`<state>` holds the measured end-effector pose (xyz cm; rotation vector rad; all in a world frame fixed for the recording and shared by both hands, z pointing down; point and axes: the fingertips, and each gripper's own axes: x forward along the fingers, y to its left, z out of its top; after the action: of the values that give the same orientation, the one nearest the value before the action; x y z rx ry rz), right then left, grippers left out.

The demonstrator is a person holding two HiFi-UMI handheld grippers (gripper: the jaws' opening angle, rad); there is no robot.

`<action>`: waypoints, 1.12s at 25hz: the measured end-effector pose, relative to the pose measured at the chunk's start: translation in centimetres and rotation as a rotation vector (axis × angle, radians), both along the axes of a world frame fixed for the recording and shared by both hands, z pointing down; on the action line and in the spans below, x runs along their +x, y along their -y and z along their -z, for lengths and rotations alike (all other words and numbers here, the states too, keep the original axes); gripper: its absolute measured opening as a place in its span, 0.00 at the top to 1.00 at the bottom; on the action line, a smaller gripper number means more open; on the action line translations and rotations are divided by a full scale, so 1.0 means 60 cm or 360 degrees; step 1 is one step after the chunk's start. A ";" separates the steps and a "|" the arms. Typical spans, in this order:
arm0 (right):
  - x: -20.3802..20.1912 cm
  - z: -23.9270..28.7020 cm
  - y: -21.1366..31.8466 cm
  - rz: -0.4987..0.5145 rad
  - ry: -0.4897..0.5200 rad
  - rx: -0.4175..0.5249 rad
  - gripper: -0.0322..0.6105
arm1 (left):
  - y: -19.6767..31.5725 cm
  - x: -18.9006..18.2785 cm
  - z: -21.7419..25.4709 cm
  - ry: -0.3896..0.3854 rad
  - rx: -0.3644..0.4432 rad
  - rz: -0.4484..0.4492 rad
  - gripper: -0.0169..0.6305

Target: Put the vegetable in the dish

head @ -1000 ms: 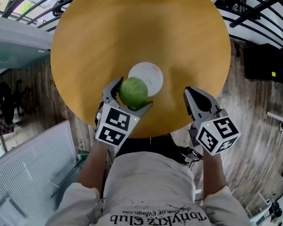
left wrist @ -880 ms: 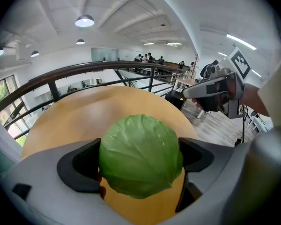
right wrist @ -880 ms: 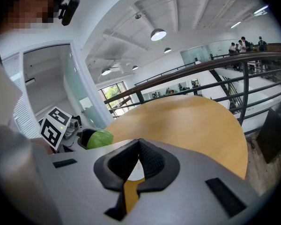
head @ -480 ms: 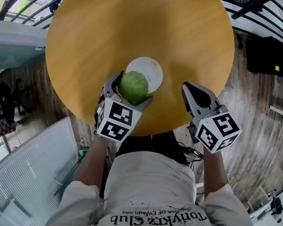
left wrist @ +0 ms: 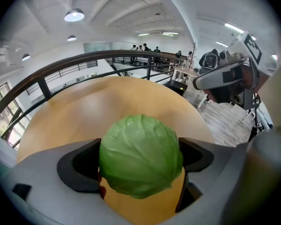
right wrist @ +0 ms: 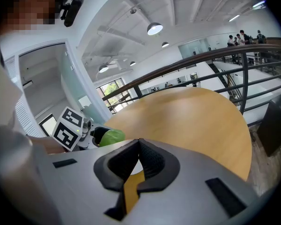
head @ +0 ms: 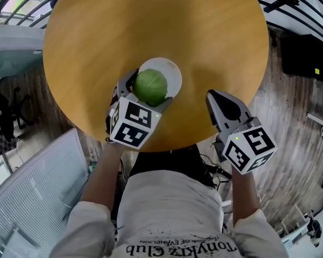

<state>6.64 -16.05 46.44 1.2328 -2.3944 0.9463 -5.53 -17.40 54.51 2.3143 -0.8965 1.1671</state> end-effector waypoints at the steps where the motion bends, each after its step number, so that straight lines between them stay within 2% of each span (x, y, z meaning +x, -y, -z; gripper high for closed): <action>1: 0.002 -0.003 -0.001 -0.0002 -0.0003 -0.0011 0.92 | 0.003 0.001 -0.005 0.0006 -0.0005 0.0000 0.19; 14: 0.006 -0.031 -0.008 0.0025 0.0015 -0.0074 0.93 | 0.026 0.017 -0.062 0.0063 -0.0077 -0.0001 0.19; 19: 0.010 -0.035 -0.011 0.0020 0.0010 -0.0093 0.92 | 0.027 0.017 -0.086 0.0126 -0.0091 -0.0037 0.19; 28: 0.017 -0.045 -0.013 0.0016 0.0008 -0.0111 0.92 | 0.030 0.017 -0.111 0.0145 -0.0130 -0.0047 0.19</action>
<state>7.67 -15.28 49.15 1.1933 -2.3481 1.0223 -4.50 -19.23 61.19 2.2325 -0.8325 1.3058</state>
